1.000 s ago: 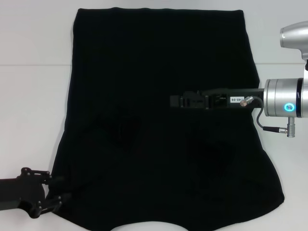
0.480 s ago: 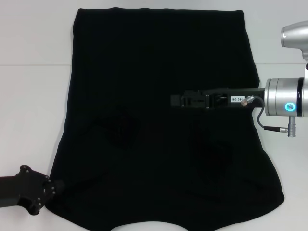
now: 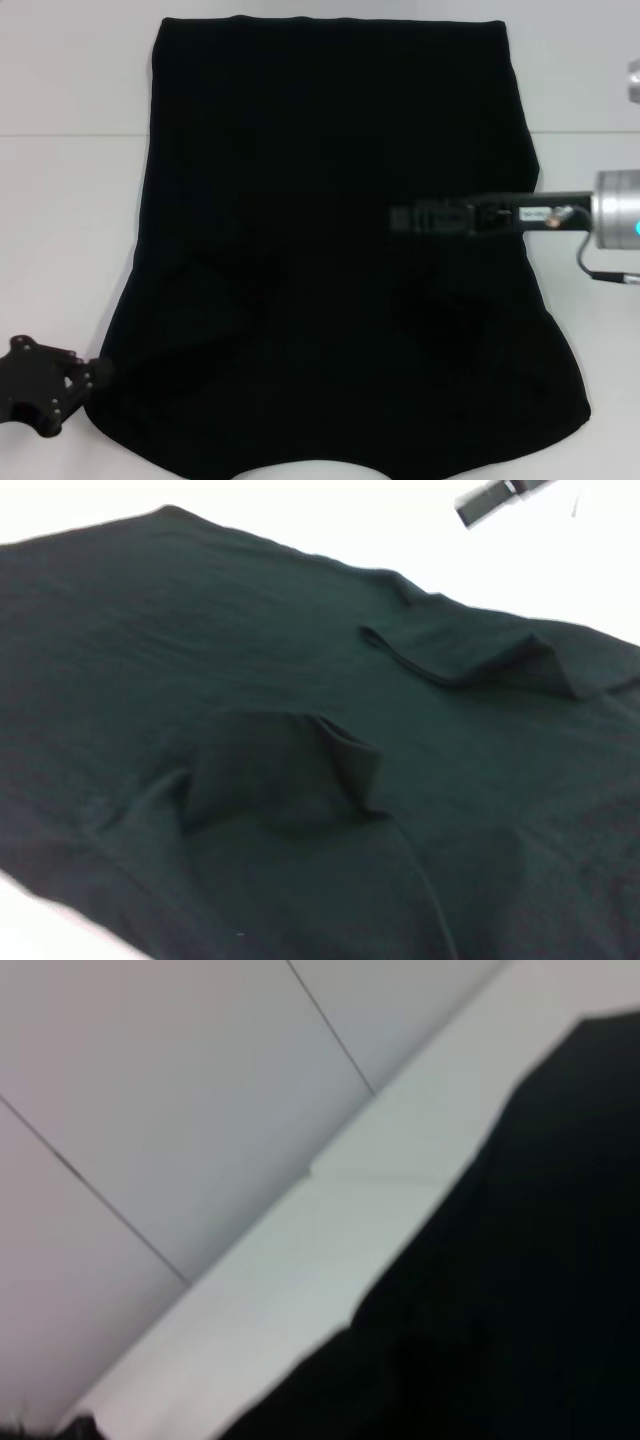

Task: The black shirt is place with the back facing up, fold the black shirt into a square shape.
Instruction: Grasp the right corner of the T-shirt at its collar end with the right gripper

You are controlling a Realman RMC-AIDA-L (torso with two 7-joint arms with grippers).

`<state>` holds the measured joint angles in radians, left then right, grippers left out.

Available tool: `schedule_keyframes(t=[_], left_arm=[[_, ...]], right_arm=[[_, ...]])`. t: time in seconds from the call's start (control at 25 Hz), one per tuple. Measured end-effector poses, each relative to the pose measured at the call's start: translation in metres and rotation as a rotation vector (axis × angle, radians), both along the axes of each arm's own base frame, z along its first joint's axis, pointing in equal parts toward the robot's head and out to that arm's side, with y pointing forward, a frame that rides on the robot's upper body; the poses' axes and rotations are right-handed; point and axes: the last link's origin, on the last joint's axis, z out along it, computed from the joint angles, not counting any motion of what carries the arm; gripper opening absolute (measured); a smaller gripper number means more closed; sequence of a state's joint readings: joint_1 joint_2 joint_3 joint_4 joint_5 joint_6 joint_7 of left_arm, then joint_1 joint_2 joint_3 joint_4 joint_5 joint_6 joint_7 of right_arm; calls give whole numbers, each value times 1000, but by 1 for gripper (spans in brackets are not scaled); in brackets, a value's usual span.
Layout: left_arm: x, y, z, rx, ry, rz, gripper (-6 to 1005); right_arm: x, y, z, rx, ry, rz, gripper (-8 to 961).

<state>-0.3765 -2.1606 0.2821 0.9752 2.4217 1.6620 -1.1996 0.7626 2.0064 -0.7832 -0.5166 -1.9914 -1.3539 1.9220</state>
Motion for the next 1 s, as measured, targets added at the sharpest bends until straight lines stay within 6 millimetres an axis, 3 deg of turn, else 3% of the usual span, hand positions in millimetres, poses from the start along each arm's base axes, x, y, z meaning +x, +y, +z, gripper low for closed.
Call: schedule_keyframes(t=[0.36, 0.6, 0.92, 1.0], left_arm=[[-9, -15, 6, 65, -68, 60, 7], [-14, -21, 1, 83, -97, 81, 7], [-16, -22, 0, 112, -117, 83, 7], [-15, -22, -1, 106, -124, 80, 7]], right_arm=[[51, -44, 38, -149, -23, -52, 739], [81, -68, 53, -146, -19, -122, 740], [104, -76, 65, -87, -54, -178, 741], [109, -76, 66, -81, -77, -198, 797]])
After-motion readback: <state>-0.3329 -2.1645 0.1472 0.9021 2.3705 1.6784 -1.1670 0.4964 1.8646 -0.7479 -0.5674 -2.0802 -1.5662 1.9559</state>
